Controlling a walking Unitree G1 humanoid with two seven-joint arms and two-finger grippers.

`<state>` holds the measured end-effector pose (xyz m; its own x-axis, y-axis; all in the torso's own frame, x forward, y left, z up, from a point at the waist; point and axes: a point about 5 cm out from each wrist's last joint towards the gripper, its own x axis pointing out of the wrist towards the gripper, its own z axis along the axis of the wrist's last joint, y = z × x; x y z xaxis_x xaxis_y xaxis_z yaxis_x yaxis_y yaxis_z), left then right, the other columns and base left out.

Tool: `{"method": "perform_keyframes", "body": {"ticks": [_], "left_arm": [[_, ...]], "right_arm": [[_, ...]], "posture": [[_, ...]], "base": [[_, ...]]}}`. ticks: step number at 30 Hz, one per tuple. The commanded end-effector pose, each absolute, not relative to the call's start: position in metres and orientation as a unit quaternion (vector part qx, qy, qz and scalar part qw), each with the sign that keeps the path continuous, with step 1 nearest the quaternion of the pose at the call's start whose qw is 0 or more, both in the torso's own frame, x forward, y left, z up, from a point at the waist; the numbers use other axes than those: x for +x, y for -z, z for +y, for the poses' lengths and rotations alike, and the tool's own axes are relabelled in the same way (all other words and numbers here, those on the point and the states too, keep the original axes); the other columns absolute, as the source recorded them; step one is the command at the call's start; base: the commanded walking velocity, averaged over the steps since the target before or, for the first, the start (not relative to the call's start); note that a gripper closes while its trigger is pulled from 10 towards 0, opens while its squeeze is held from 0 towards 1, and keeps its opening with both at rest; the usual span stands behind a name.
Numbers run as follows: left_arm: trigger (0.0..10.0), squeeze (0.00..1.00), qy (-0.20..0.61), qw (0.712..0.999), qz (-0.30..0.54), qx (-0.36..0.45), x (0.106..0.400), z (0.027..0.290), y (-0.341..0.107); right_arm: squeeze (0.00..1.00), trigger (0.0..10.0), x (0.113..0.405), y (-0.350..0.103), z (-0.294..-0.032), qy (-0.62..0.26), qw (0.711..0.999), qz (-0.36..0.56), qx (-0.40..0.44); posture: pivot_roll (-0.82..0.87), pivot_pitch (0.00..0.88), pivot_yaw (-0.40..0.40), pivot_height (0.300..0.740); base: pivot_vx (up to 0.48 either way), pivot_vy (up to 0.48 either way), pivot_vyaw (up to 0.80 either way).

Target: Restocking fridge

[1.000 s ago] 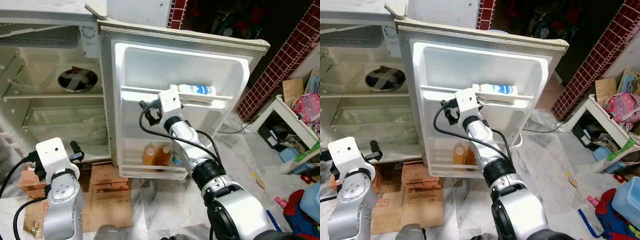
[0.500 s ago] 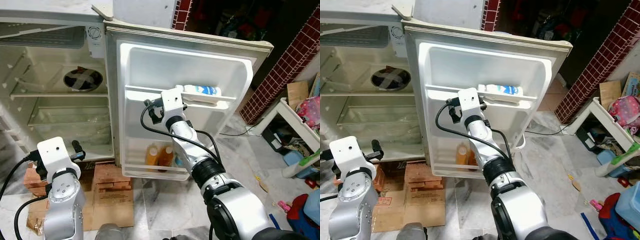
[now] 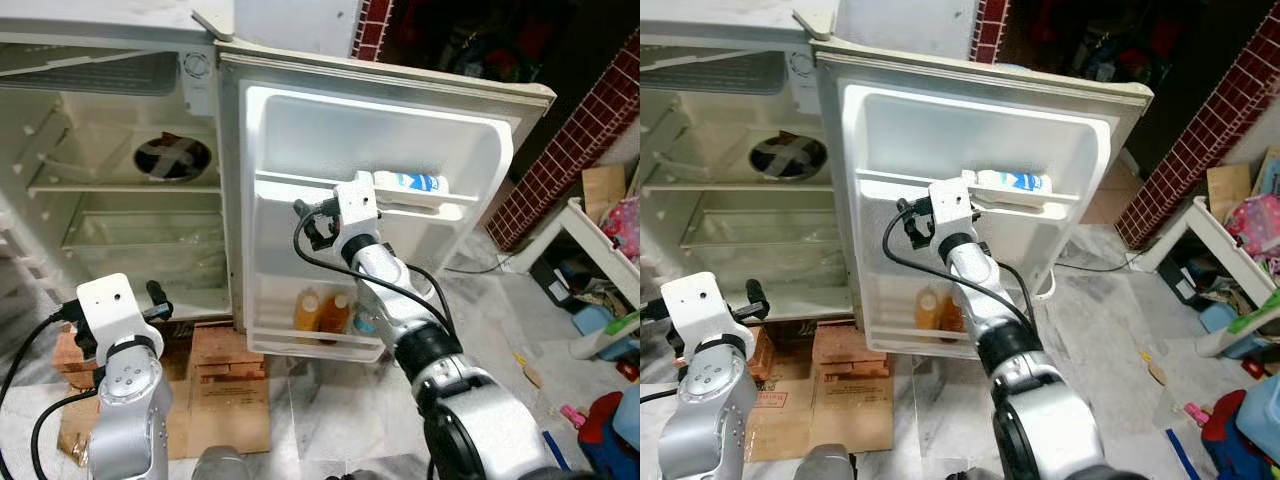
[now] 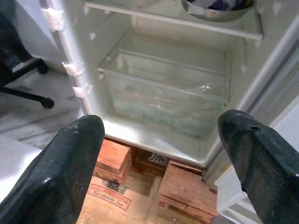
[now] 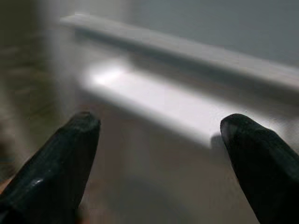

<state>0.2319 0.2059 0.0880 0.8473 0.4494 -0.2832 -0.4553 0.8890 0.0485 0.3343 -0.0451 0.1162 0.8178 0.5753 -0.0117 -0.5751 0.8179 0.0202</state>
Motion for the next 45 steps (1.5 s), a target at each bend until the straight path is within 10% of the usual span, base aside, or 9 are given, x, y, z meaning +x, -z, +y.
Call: {"method": "perform_keyframes", "body": {"ticks": [1, 9, 22, 45], "left_arm": [[10.0, 0.00, -0.223, 0.963, 0.148, -0.015, 0.236, 0.201, -0.088], [10.0, 0.00, -0.200, 0.969, 0.143, -0.022, 0.241, 0.194, -0.089], [10.0, 0.00, -0.154, 0.979, 0.134, -0.008, 0.246, 0.186, -0.088], [10.0, 0.00, -0.151, 0.979, 0.134, -0.006, 0.253, 0.181, -0.085]], "right_arm": [[0.00, 10.0, 0.327, -0.119, -0.042, -0.355, 0.935, 0.011, 0.011], [0.00, 10.0, 0.303, -0.114, -0.064, -0.405, 0.914, 0.035, 0.001], [0.00, 10.0, 0.273, -0.106, -0.139, -0.157, 0.987, 0.019, 0.006], [0.00, 10.0, 0.287, -0.116, -0.144, -0.111, 0.994, 0.013, 0.009]], "posture": [[0.16, 0.000, -0.101, 0.740], [0.15, 0.000, -0.090, 0.740], [0.09, 0.000, -0.066, 0.740], [0.08, 0.000, -0.063, 0.740]], "base": [[0.000, 0.000, 0.00], [0.000, 0.000, 0.00], [0.000, -0.048, 0.00], [0.000, -0.377, 0.00]]}}
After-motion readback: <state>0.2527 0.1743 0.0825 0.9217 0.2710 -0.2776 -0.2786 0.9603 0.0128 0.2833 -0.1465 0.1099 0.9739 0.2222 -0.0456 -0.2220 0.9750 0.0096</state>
